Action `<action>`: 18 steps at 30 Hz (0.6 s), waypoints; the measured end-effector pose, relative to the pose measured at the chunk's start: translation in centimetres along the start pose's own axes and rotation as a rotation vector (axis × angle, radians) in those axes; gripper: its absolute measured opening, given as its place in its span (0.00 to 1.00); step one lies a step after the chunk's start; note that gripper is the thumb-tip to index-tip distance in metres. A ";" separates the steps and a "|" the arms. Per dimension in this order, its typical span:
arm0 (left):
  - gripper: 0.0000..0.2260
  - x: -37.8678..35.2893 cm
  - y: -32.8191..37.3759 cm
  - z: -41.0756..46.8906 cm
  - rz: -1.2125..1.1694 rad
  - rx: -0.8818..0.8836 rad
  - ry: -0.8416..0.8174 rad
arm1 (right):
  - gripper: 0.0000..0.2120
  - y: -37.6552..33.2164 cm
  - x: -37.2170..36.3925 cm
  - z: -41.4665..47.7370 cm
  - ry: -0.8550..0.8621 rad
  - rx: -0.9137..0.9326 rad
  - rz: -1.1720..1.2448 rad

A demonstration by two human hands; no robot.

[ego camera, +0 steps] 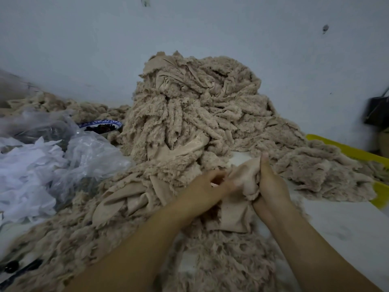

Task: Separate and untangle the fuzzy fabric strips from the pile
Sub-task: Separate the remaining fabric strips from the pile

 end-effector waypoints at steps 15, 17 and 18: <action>0.21 1.3 0.7 0.0 -0.934 0.219 0.071 | 0.30 0.0 -1.0 -1.8 -0.190 0.325 -0.617; 0.22 1.7 1.0 0.0 -1.005 0.209 0.059 | 0.24 0.7 -1.7 -2.3 -0.374 0.332 -0.734; 0.21 1.8 0.9 0.0 -1.033 0.194 0.061 | 0.20 1.2 -1.8 -2.3 -0.431 0.307 -0.807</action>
Point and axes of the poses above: each hand's wrist, its own z-axis towards the middle knuckle, its own x-axis out of the back of the hand, y = z × x, the point moved 2 cm from there along z, towards the middle knuckle, and after that the axes turned 7 degrees about -z, right-handed, at the moved point
